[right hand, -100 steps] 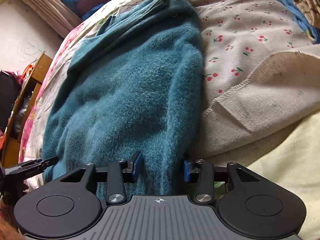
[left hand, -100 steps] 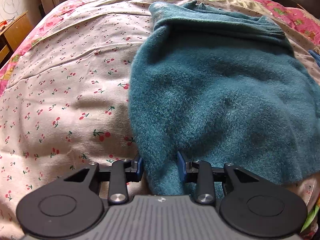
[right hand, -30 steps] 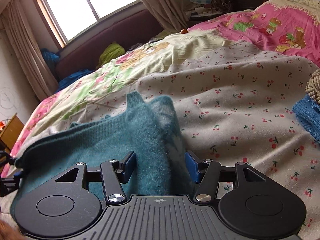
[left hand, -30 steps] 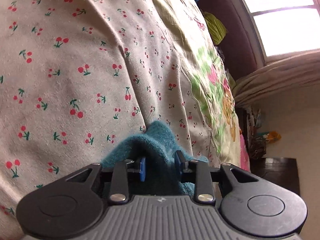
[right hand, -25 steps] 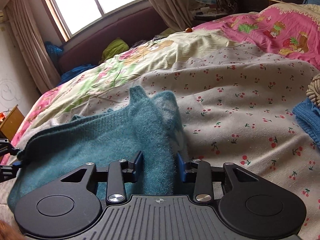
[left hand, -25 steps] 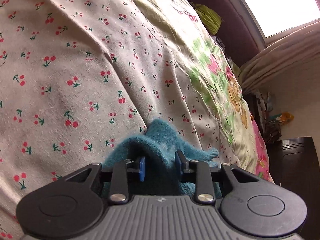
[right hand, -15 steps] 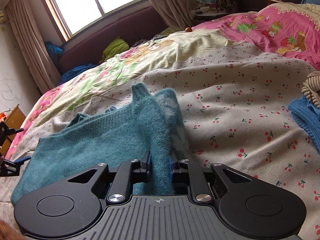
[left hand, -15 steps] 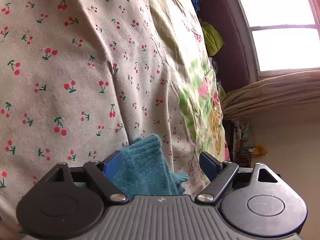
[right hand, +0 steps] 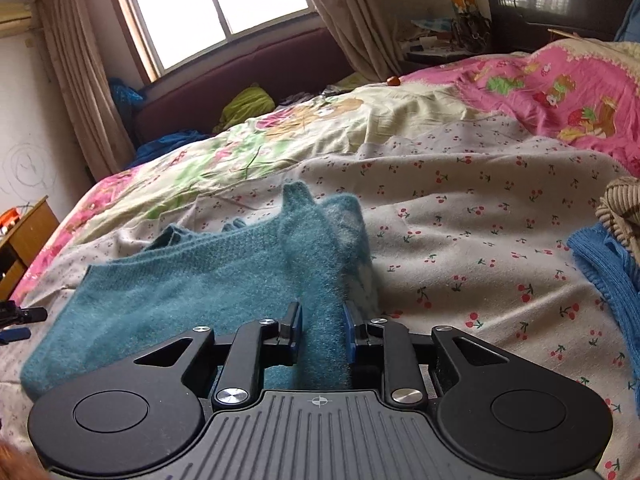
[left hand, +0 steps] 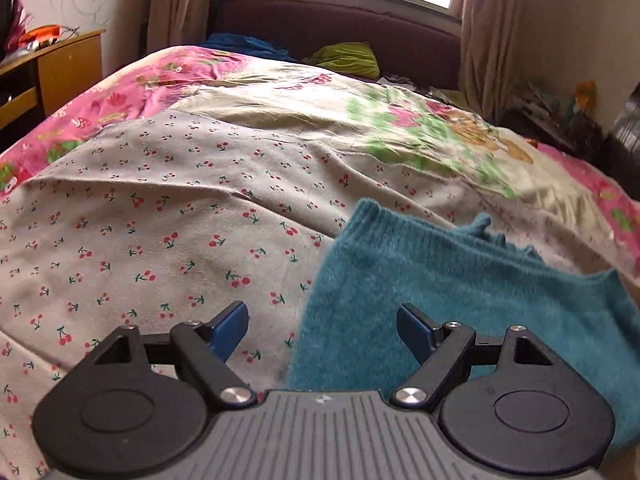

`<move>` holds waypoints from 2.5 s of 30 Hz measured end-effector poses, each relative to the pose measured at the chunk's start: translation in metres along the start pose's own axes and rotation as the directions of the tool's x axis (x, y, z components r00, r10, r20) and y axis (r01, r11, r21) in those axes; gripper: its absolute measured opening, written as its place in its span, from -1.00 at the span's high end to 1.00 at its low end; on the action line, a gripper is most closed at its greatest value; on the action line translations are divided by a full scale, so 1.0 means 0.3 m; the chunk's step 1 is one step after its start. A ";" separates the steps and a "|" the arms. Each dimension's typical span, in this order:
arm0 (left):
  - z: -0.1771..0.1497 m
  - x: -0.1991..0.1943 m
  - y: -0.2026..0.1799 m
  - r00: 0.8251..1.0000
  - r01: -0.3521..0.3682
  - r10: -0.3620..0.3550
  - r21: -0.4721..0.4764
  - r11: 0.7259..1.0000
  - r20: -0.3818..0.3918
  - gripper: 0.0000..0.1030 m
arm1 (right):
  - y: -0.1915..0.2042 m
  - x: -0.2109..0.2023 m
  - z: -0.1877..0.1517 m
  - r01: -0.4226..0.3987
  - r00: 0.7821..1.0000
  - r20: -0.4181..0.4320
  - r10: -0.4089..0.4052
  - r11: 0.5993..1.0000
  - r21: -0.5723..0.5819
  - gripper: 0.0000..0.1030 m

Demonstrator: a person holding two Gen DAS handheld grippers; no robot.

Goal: Fold small clothes

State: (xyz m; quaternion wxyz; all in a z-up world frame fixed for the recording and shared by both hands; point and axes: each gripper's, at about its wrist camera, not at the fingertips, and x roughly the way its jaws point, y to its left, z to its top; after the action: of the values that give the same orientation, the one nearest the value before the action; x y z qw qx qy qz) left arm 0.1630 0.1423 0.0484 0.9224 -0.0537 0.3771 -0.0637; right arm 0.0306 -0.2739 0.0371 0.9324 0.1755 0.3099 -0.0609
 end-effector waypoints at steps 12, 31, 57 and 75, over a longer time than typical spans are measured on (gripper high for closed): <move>-0.076 -0.015 0.008 1.000 0.011 -0.009 0.082 0.997 -0.014 -0.62 | -0.076 0.022 -0.029 0.010 0.997 -0.076 -0.004 0.997 0.072 0.05; -0.080 0.119 0.010 0.990 0.085 -0.074 0.083 0.993 -0.121 -1.00 | -0.092 0.163 -0.066 -0.063 0.989 -0.119 0.084 0.983 0.172 -0.82; -0.124 0.041 -0.004 0.964 0.202 -0.190 0.049 0.978 -0.185 -0.06 | -0.135 0.063 -0.051 -0.140 0.978 -0.115 0.176 0.954 0.266 0.28; -0.081 -0.095 -0.117 0.997 0.069 -0.072 0.179 0.981 0.011 -0.03 | -0.223 -0.028 -0.073 -0.132 0.989 -0.015 0.146 0.928 0.350 -0.21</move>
State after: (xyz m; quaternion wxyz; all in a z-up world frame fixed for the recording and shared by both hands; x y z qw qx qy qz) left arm 0.1231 0.1111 0.0560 0.9239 0.0151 0.3597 -0.1294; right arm -0.0033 -0.3283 0.0064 0.8822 0.3601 0.3000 -0.0450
